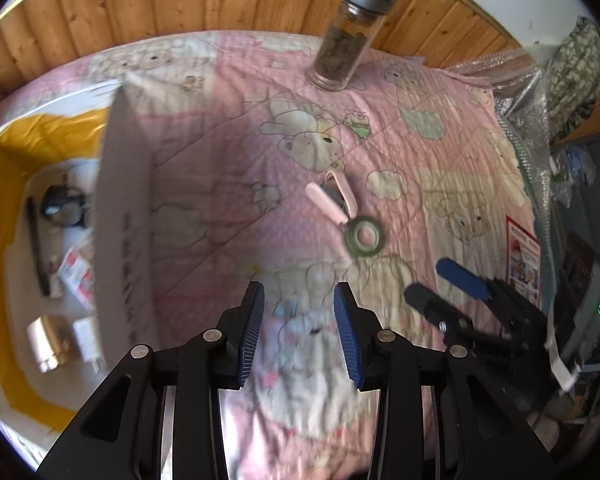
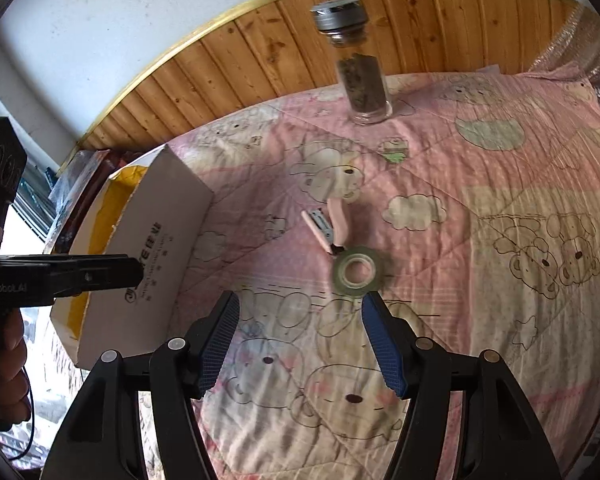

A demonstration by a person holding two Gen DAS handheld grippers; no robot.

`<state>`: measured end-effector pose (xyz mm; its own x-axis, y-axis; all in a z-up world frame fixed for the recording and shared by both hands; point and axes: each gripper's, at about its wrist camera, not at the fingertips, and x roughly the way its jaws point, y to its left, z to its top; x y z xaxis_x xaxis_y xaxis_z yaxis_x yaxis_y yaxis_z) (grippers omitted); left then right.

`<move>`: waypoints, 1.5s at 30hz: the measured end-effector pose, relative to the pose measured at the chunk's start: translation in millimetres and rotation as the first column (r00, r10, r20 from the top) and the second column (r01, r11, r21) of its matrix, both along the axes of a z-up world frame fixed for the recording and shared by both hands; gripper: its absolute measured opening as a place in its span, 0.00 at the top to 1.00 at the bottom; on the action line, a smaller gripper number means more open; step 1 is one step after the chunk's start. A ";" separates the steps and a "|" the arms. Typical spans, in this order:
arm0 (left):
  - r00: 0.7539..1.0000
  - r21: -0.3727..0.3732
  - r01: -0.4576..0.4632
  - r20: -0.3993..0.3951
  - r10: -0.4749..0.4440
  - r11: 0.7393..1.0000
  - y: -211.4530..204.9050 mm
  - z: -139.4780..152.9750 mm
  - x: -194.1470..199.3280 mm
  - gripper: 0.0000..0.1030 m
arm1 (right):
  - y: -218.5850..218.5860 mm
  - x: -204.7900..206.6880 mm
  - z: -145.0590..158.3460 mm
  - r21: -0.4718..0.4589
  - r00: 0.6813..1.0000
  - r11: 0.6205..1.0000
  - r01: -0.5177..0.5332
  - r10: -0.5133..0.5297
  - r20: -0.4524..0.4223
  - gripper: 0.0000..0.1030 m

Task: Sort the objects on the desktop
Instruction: 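Move both tools back toward the pink stapler and green tape roll, then grasp the pink stapler with the left tool while the right tool grasps the green tape roll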

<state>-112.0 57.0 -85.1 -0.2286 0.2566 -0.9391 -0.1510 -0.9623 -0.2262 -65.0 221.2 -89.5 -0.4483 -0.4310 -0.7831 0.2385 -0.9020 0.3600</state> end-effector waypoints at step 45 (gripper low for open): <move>0.979 0.083 -0.173 0.121 0.162 0.981 -8.0 -77.1 -42.7 0.53 | -6.5 -53.4 -68.2 0.148 0.992 0.982 -0.121 0.125 -0.014 0.40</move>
<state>-154.8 49.0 -162.2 -0.1694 0.3110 -0.9352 0.0424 -0.9457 -0.3222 -118.4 214.8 -157.7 -0.4177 -0.3654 -0.8319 0.3576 -0.9078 0.2191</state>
